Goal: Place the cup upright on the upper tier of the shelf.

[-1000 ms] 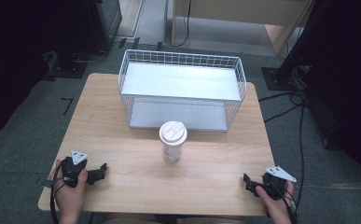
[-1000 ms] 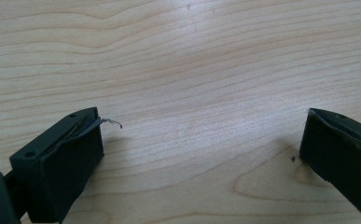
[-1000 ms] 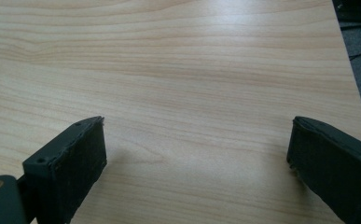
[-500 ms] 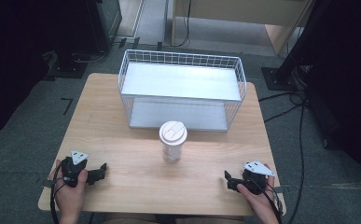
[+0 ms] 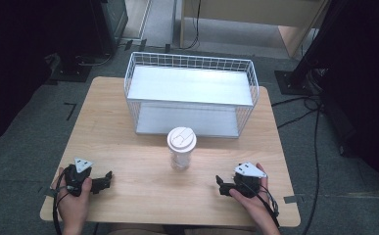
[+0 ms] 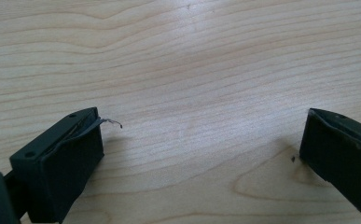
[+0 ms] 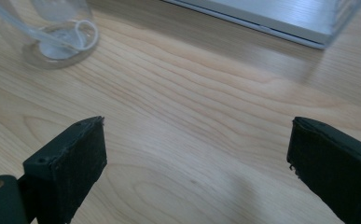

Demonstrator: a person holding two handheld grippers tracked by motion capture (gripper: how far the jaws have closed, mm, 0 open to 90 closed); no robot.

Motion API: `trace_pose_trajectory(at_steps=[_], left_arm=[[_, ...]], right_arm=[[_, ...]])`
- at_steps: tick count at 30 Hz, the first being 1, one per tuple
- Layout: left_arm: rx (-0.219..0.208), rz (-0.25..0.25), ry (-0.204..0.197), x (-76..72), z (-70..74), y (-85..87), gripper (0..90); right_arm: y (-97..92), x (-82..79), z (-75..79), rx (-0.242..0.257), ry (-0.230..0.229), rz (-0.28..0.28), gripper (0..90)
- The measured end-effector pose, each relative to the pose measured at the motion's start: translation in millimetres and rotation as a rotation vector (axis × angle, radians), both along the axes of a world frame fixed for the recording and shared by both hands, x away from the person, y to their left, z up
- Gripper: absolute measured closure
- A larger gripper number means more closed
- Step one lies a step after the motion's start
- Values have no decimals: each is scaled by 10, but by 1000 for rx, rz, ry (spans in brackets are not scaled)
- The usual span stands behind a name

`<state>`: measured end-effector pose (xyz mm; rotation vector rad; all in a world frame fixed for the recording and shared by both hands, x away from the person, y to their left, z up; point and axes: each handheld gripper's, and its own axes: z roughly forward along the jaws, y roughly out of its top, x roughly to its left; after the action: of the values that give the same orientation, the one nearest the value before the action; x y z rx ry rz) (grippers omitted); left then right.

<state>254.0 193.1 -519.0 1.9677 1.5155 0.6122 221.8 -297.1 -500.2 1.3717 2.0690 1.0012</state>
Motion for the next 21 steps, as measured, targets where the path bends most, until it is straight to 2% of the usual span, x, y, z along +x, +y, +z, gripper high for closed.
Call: trace_pose_trajectory(at_steps=[5,21], left_arm=[[0,0,0,0,0,0,0],[0,0,0,0,0,0,0]], right_arm=[[137,51,6,-4,-5,34,47],[419,121,24,23,-14,79,48]])
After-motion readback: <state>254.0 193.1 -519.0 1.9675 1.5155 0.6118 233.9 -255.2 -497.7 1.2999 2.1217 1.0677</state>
